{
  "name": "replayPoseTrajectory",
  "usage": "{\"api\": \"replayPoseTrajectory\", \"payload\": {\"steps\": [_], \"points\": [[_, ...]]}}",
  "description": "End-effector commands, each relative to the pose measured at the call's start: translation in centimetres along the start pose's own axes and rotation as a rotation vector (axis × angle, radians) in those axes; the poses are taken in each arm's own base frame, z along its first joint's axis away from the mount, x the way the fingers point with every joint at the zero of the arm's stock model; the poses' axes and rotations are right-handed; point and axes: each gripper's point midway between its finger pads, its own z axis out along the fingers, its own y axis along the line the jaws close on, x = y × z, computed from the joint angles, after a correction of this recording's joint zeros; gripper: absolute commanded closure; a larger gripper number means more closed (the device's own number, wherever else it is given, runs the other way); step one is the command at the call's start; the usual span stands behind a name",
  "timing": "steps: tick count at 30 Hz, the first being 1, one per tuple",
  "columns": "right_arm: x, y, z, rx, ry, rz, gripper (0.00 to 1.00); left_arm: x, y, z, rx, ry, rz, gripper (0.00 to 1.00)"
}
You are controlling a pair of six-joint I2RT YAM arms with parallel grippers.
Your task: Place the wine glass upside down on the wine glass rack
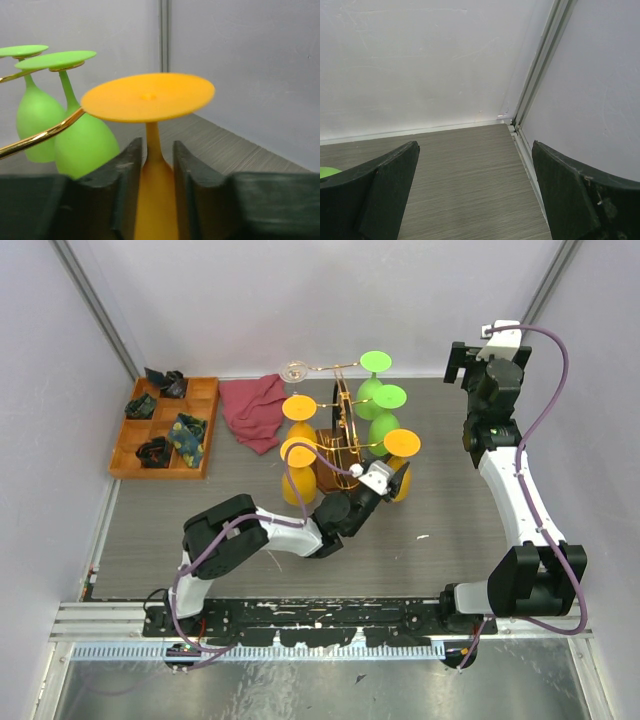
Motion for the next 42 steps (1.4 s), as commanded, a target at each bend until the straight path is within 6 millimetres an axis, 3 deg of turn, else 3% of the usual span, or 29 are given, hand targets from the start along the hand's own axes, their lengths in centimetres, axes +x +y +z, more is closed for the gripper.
{"api": "replayPoseTrajectory", "payload": {"steps": [1,7,16,22,26,32,34,38,42], "points": [[-3.1,-0.8,-0.4,0.018,-0.089,0.024,0.0,-2.7,0.7,-0.9,-0.019,-0.04,0.005,0.44],[-3.2,-0.7,-0.5,0.01,-0.087,0.026,0.0,-3.1,0.5,-2.0,-0.019,-0.032,0.027,0.24],[-3.5,-0.6,-0.6,0.005,-0.086,0.04,0.0,-4.2,-1.8,-4.1,0.023,-0.019,0.06,0.14],[-4.3,0.1,-1.2,-0.046,-0.075,0.034,0.0,-6.6,-3.4,-6.2,0.05,-0.025,0.126,0.13],[-5.2,-0.2,-1.6,-0.042,-0.052,0.04,0.0,-9.6,-2.6,-7.2,-0.012,-0.034,0.168,0.07],[-7.9,-0.8,-2.2,-0.026,-0.064,0.065,0.0,-16.1,0.3,-6.7,-0.105,-0.005,0.231,0.05],[-8.7,-1.1,-2.3,-0.016,-0.077,0.071,0.0,-19.3,2.1,-6.2,-0.181,0.001,0.26,0.04],[-8.9,-1.9,-2.3,0.029,-0.071,0.083,0.0,-25.5,7.8,-5.4,-0.348,0.014,0.295,0.01],[-8.3,-2.0,-1.9,0.048,-0.027,0.096,0.0,-27.3,15.0,-4.6,-0.423,0.084,0.206,0.03]]}}
